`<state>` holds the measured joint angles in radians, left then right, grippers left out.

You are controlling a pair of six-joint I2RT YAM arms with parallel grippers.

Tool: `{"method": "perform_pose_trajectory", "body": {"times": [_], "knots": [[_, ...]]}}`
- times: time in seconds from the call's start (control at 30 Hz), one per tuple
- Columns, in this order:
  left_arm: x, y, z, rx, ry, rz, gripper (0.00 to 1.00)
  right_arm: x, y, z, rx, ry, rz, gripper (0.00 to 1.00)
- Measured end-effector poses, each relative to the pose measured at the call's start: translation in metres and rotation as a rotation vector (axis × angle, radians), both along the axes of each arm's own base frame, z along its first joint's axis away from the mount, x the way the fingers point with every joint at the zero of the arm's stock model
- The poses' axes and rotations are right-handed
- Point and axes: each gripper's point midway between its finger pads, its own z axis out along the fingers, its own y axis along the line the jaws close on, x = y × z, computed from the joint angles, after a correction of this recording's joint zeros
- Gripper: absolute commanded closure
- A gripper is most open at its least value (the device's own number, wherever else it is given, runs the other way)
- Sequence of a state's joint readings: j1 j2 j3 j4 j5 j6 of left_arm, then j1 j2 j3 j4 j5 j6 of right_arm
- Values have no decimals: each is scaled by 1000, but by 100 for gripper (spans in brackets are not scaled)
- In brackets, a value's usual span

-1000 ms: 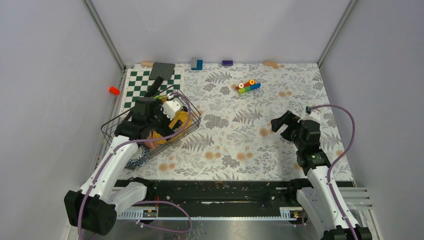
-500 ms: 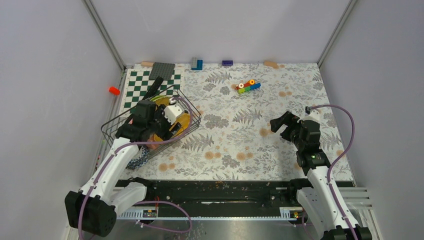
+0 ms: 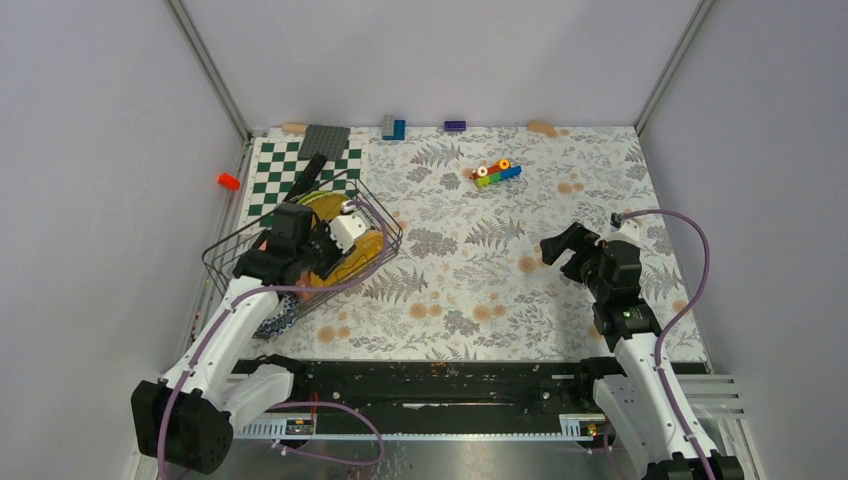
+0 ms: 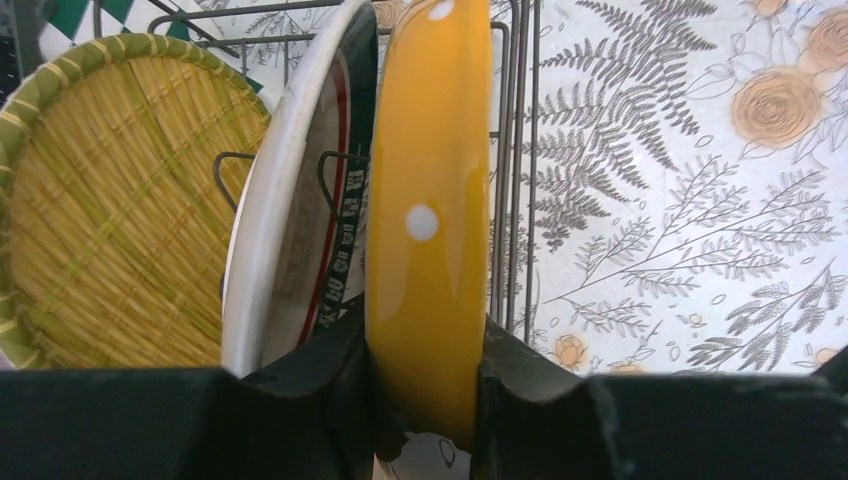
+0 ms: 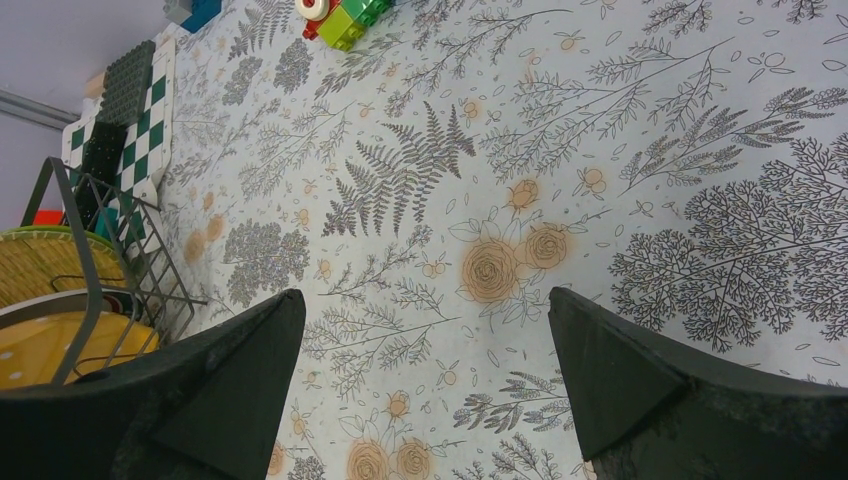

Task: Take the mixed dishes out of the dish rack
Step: Pick up the plate from the dish rack.

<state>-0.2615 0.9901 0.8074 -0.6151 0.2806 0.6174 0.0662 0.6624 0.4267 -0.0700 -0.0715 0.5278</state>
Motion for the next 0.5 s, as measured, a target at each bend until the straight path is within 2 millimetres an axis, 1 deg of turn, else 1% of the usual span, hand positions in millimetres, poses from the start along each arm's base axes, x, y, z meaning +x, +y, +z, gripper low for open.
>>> {"method": "perform_pose_trajectory", "body": {"times": [0.1,0.13,0.33,0.5], "knots": [[2,0,0,6,-8,-5,98,0,0,1,0,-4,0,1],[2,0,0,7,-9,-7,100,0,0,2,0,-7,0,1],[2,0,1,11,-12,-15,100,-1,0,6,-3,-23,1,1],[2,0,1,26,-17,-37,100,-2,-1,4,-10,-18,3,1]]}}
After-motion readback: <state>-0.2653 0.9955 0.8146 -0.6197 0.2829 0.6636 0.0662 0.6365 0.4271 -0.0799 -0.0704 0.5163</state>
